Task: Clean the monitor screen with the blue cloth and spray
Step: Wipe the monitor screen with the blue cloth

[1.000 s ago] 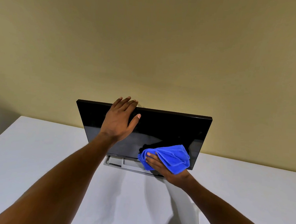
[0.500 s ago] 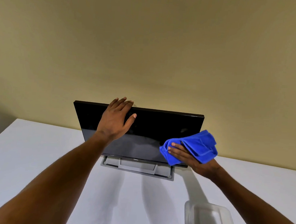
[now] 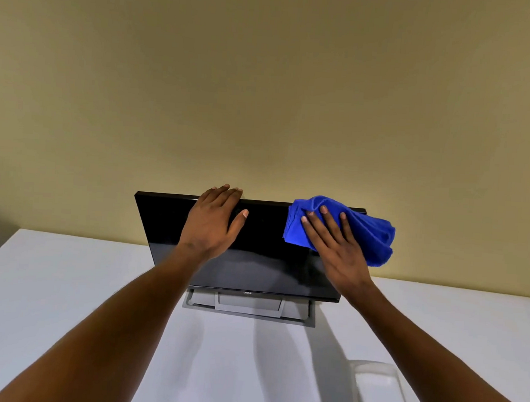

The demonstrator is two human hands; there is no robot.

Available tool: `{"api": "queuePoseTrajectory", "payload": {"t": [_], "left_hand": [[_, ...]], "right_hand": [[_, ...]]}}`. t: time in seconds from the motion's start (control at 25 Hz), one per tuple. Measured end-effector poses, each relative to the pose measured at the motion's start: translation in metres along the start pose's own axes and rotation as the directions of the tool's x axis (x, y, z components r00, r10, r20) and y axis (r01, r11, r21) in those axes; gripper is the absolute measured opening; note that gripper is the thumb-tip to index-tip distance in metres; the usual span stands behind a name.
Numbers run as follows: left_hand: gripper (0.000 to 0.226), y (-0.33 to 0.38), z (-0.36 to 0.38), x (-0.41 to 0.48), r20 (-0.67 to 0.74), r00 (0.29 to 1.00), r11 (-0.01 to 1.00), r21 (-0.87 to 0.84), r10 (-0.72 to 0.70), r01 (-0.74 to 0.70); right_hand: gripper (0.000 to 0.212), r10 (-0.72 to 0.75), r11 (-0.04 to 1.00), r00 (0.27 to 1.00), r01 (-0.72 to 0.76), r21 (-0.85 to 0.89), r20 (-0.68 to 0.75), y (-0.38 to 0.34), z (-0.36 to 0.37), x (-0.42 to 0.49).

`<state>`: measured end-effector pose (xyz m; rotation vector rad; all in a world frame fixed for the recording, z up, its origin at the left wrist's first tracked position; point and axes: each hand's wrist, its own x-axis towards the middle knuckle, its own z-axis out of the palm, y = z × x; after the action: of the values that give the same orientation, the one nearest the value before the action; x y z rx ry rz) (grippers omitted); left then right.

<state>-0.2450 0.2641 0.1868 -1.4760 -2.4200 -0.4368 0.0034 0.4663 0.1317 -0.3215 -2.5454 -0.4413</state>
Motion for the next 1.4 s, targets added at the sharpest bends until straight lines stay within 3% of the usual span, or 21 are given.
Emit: {"api": "queuePoseTrajectory", "payload": {"t": [0.4,0.68,0.88,1.24,1.4], "left_hand": [[0.061,-0.031,-0.006,-0.004,0.061,0.989,0.987,0.078,0.137,-0.141],[0.061,-0.128,-0.024,-0.030,-0.007,0.999,0.988,0.147,0.047,-0.045],[0.056,-0.134,-0.019,-0.034,-0.070,0.997,0.995,0.093,0.027,-0.021],[0.046,-0.139,-0.009,-0.032,-0.194,0.978,0.997,0.045,0.070,-0.063],[0.047,-0.139,-0.007,-0.032,-0.213,0.975,0.998,0.050,0.056,-0.046]], "right_hand": [[0.091,-0.089,0.994,0.996,0.089,0.056,-0.011,-0.048,0.017,0.044],[0.091,-0.109,0.981,0.991,0.120,0.151,-0.073,-0.076,0.032,0.058],[0.082,-0.119,0.967,0.991,0.131,0.220,-0.069,-0.112,0.045,0.082],[0.080,-0.329,0.923,0.943,0.310,0.229,0.046,-0.158,0.067,0.079],[0.075,-0.488,0.859,0.863,0.449,0.244,0.130,-0.160,0.071,0.054]]}}
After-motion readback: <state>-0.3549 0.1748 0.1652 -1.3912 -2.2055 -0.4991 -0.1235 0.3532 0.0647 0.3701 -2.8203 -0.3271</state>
